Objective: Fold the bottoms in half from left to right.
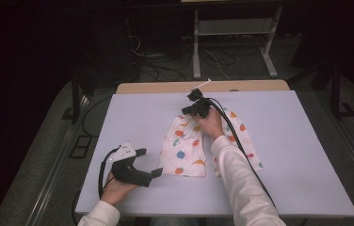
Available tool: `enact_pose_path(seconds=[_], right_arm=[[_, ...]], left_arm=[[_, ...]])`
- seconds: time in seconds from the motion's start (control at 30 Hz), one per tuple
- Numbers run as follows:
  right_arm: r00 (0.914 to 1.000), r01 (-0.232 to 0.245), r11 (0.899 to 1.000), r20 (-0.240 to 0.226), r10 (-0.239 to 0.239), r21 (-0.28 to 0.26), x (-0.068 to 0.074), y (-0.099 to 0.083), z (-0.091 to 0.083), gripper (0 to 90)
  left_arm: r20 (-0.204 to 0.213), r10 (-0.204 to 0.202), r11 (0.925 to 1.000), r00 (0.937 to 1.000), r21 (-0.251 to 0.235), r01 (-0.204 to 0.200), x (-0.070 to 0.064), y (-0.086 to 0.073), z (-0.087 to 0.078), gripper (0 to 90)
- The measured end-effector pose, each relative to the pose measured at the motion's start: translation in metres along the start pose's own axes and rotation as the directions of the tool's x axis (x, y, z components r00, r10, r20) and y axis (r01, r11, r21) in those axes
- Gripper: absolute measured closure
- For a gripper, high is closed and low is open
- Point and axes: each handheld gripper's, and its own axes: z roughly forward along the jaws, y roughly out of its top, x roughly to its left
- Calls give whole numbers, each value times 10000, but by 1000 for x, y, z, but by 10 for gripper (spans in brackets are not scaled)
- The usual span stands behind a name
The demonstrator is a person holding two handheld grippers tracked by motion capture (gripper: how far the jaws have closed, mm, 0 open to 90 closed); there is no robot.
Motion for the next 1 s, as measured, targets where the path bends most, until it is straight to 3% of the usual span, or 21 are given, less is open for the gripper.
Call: enact_pose_path(seconds=[0.07, 0.3, 0.7, 1.0], right_arm=[[10000, 69, 10000, 46, -69, -41, 1, 0, -1, 883], [9999, 119, 9999, 88, -118, -60, 2, 2, -5, 884], [9998, 174, 9997, 89, -173, -156, 2, 2, -8, 884], [9998, 177, 9996, 131, -174, -211, 3, 1, -7, 883]], left_arm=[[-38, 26, 9993, 10000, 378, -24, 1, 4, 1, 0], [112, -370, 9944, 9993, 993, 357, 7, 13, 6, 0], [-4, -849, 9828, 9964, 1648, 838, 23, 19, 21, 0], [20, -1255, 9644, 9921, 2347, 1216, 32, 18, 33, 10]])
